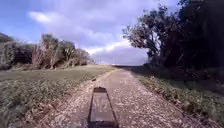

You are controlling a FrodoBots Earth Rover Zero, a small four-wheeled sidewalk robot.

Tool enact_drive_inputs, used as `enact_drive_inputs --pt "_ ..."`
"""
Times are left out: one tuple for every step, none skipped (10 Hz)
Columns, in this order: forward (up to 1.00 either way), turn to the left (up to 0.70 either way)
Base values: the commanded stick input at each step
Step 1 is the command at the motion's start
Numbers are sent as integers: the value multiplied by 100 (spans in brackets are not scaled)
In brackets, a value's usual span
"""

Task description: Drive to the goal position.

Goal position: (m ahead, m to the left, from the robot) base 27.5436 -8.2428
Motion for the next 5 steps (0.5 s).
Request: enact_drive_inputs --pt "100 0" --pt "100 0" --pt "100 0" --pt "100 0" --pt "100 -30"
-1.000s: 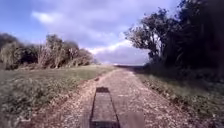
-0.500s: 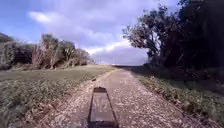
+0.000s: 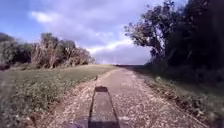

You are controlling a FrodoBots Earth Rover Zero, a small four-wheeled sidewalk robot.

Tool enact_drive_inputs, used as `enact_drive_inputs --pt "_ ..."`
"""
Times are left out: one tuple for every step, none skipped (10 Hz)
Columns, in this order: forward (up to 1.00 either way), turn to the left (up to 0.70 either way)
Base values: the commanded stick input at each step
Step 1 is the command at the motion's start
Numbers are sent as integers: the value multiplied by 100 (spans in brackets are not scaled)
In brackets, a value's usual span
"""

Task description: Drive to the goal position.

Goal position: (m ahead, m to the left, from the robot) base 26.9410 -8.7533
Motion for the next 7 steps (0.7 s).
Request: enact_drive_inputs --pt "100 -32" --pt "100 -8" --pt "100 0" --pt "100 0" --pt "100 0" --pt "100 0" --pt "100 0"
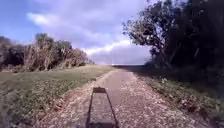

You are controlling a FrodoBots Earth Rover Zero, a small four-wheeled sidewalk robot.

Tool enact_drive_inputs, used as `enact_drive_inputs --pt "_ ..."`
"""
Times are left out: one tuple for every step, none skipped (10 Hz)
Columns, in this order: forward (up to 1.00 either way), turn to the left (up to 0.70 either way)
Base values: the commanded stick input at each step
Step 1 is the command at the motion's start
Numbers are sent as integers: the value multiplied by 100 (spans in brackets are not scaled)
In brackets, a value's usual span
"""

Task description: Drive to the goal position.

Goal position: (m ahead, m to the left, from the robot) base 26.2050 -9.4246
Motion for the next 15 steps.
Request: enact_drive_inputs --pt "100 0" --pt "100 0" --pt "100 0" --pt "100 0" --pt "100 0" --pt "100 -1" --pt "100 -11" --pt "100 -26" --pt "100 -40" --pt "100 -40" --pt "100 -26" --pt "100 -4" --pt "100 -1" --pt "100 0" --pt "100 0"
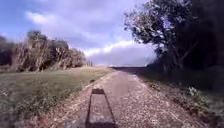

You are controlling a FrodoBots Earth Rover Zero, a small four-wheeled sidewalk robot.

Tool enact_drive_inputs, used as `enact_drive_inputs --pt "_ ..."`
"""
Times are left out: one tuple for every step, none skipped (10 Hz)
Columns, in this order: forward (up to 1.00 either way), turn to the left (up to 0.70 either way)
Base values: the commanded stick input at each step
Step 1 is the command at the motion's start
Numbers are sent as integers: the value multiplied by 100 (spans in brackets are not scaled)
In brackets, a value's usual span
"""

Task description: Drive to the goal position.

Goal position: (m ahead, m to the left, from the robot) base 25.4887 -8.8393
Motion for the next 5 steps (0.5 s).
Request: enact_drive_inputs --pt "100 0" --pt "100 0" --pt "100 0" --pt "100 0" --pt "100 0"
